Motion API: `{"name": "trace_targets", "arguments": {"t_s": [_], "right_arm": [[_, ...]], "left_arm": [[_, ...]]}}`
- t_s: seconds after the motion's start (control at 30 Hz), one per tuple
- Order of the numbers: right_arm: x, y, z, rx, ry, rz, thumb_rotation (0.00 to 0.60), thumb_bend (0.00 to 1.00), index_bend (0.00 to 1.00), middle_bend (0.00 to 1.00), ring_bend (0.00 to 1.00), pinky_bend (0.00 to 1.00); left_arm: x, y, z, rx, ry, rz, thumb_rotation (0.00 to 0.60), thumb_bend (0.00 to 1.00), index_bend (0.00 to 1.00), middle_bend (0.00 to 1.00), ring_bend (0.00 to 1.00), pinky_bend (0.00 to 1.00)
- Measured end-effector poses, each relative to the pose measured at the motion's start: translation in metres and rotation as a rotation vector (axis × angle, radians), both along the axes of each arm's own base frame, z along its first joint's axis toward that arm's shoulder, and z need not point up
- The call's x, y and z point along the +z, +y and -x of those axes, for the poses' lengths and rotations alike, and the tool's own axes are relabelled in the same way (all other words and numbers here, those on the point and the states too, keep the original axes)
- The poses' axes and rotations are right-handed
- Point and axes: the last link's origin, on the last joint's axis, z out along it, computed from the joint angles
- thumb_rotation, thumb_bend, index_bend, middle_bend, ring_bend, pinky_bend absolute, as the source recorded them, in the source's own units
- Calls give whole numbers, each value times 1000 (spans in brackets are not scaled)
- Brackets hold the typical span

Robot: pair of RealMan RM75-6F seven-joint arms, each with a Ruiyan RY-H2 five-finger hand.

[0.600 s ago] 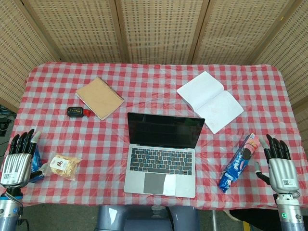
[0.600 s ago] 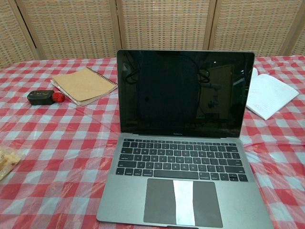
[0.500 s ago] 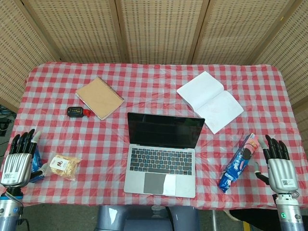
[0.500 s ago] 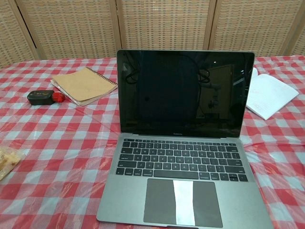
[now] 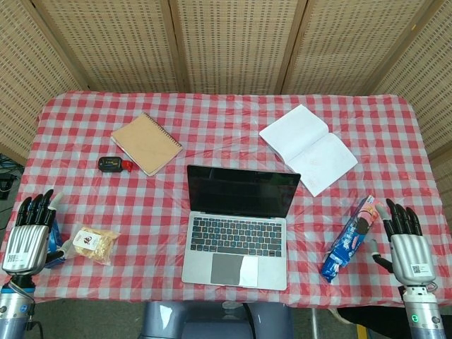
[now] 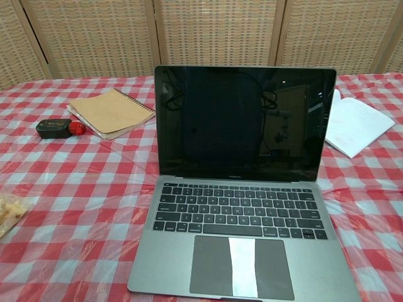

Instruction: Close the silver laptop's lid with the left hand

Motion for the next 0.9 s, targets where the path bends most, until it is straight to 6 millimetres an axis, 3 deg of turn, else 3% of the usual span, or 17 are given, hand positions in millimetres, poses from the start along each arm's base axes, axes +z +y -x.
{"name": "trace_targets", "arguments": {"t_s": [0.7, 0.9], "right_arm": [[-4, 1, -1, 4, 4, -25, 600, 688, 0, 0, 0, 0], [-6, 0, -1, 9, 10, -27, 600, 694, 0, 0, 0, 0]], "left_arm": [[1, 1, -5, -8, -20, 20, 600, 219, 0, 0, 0, 0], [2, 12, -12, -20, -53, 27, 600, 286, 0, 0, 0, 0]]}}
